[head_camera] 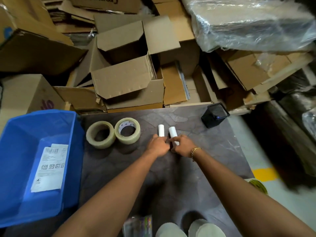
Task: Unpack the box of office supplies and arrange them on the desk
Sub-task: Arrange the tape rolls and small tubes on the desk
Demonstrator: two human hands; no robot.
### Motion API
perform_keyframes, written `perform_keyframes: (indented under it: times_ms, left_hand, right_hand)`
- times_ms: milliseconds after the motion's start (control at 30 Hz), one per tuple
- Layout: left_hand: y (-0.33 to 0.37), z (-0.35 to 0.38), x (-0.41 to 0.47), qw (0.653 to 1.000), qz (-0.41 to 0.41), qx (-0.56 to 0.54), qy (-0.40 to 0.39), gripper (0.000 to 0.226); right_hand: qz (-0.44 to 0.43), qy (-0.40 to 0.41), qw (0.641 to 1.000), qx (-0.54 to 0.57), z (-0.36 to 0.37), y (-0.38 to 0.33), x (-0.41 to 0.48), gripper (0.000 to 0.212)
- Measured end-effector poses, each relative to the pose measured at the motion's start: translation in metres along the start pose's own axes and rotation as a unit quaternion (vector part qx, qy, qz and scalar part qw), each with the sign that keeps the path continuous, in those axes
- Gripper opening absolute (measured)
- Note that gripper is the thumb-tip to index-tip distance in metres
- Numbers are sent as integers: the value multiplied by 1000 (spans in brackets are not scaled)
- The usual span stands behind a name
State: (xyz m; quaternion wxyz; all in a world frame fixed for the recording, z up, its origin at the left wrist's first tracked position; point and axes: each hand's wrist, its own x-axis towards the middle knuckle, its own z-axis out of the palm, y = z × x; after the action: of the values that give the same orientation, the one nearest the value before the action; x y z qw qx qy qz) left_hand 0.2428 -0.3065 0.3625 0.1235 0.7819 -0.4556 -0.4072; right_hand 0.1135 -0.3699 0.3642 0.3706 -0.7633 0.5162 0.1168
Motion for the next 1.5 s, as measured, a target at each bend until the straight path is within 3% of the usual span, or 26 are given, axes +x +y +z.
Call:
perform_keyframes:
  times_ms: [200, 433, 567, 767, 1100, 1400, 1500]
  left_hand:
    - [24, 26, -77, 994, 40, -98, 26, 48]
    - [94, 114, -178, 986, 79, -149, 11, 54]
    - [128, 181, -223, 982, 77, -171, -33, 64]
    - [138, 255, -257, 989, 48, -104, -91, 51]
    - [137, 285, -247, 992, -18, -42, -117, 46]
    - [132, 291, -235, 996, 23, -4, -81, 52]
    - [125, 286, -243, 997, 49, 25, -55, 51]
  right_hand:
    - [-68, 21, 996, 48, -23, 41, -81, 50]
    - [-130, 60, 983, 117, -37, 140, -210, 49]
    - [-118, 91, 980, 134, -25, 211, -272, 53]
    - [-70, 57, 986, 140, 15, 289, -318, 51]
    - [-16, -16, 1000, 4, 43, 299, -292, 82]
    - [-41, -21, 999, 24, 31, 303, -291, 76]
    - [-62, 33, 997, 16, 24, 298, -302, 69]
